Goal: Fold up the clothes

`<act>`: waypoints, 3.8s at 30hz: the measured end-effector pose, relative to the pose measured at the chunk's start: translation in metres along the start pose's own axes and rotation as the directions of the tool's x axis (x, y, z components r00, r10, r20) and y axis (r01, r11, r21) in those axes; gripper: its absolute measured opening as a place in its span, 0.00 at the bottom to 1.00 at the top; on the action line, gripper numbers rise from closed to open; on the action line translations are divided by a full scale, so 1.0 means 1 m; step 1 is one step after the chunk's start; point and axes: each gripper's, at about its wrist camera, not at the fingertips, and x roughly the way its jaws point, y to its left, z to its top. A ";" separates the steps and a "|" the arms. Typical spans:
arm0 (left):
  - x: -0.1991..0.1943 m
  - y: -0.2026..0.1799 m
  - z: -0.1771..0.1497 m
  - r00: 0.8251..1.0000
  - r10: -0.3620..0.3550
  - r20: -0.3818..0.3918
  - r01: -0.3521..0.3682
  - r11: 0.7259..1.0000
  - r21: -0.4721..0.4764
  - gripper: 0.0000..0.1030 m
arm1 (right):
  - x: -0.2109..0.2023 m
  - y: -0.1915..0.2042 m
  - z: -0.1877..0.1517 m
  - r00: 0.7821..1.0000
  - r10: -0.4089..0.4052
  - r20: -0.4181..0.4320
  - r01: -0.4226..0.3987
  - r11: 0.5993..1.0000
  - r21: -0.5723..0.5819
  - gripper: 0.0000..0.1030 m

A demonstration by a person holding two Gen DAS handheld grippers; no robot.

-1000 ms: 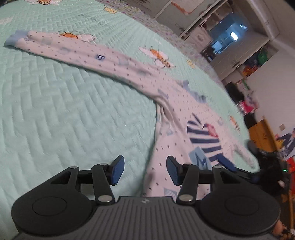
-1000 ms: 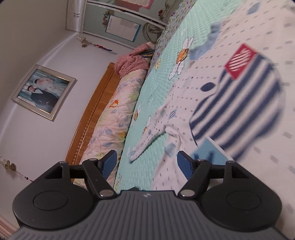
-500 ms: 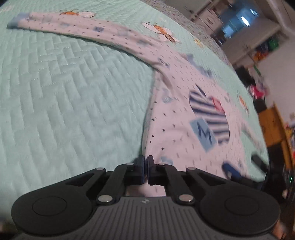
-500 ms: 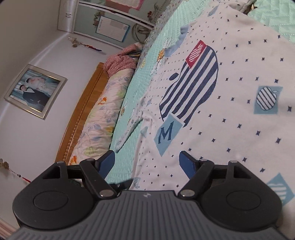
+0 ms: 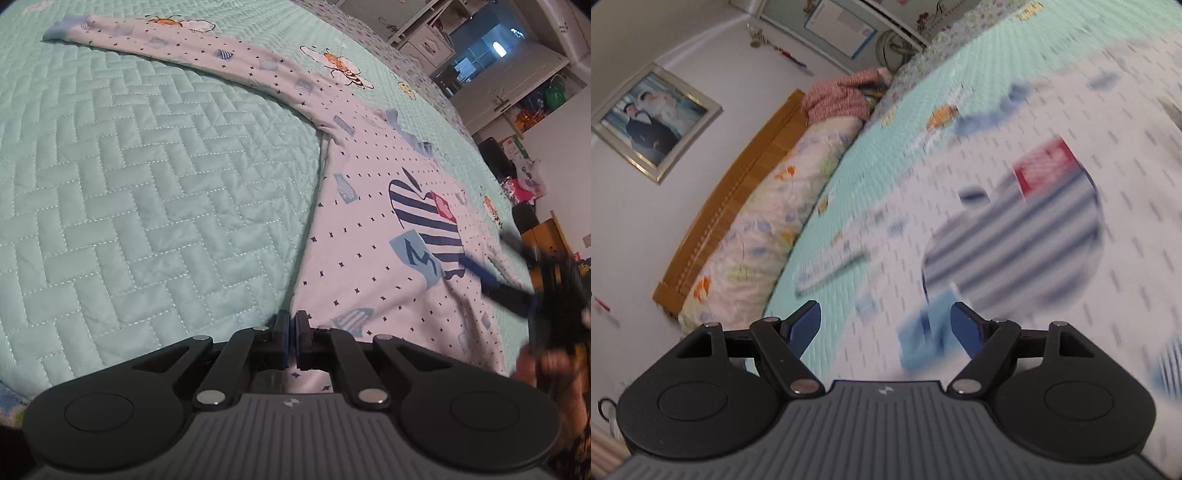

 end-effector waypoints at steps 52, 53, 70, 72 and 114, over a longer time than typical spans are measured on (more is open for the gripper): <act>0.013 0.056 0.004 0.959 -0.281 -0.045 0.272 0.951 -0.144 0.06 | 0.277 0.063 0.146 0.868 -0.358 -0.344 -0.052 0.624 -0.780 0.47; 0.013 0.057 0.004 0.957 -0.286 -0.046 0.277 0.950 -0.147 0.06 | 0.279 0.062 0.147 0.858 -0.363 -0.362 -0.070 0.618 -0.783 0.48; 0.014 0.063 0.002 0.950 -0.311 -0.038 0.301 0.940 -0.157 0.06 | 0.273 0.040 0.155 0.901 -0.347 -0.259 0.105 0.756 -0.646 0.03; 0.014 0.063 0.001 0.950 -0.310 -0.038 0.301 0.940 -0.159 0.06 | 0.272 0.034 0.158 0.909 -0.323 -0.263 0.120 0.808 -0.577 0.05; 0.009 0.064 0.001 0.956 -0.289 0.048 0.292 0.926 -0.240 0.12 | 0.164 0.031 0.053 0.996 -0.013 -0.090 0.009 0.999 -0.045 0.32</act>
